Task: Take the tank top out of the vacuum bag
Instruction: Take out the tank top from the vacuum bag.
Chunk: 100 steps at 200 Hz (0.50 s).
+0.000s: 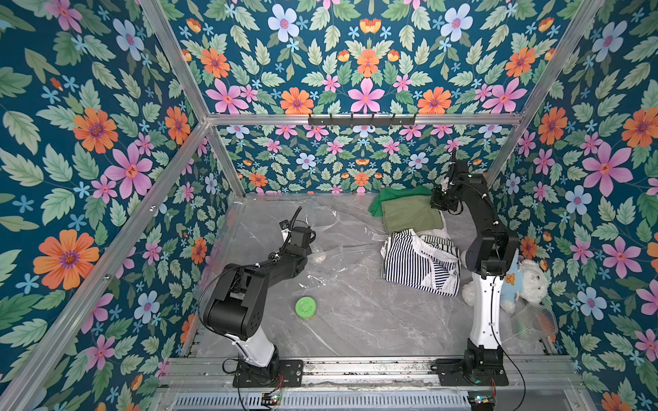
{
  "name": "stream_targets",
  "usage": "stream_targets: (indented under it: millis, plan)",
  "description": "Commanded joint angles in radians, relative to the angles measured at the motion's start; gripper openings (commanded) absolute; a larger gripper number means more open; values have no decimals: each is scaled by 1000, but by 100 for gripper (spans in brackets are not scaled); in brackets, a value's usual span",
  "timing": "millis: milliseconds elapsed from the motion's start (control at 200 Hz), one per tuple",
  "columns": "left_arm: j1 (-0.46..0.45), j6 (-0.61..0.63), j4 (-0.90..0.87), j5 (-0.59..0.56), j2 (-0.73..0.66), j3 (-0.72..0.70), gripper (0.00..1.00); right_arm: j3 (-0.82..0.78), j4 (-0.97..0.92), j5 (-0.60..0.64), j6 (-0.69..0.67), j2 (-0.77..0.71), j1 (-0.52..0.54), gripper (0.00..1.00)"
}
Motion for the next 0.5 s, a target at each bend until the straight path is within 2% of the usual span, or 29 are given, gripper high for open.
stream_targets:
  millis: [0, 260, 390, 425, 495]
  plan:
    - [1, 4, -10, -27, 0, -3, 0, -9, 29, 90, 17, 15, -5, 0]
    - [1, 1, 11, -12, -10, -20, 0, -6, 153, 165, 16, 92, -12, 0]
    - [1, 2, 24, 0, -20, -29, 0, 64, 166, 202, -3, 128, -12, 0]
    - [1, 1, 30, 6, -23, -33, 0, 74, 167, 207, -3, 131, -12, 13]
    - [1, 2, 39, 14, -30, -41, 0, 31, 200, 205, -8, 101, -12, 46]
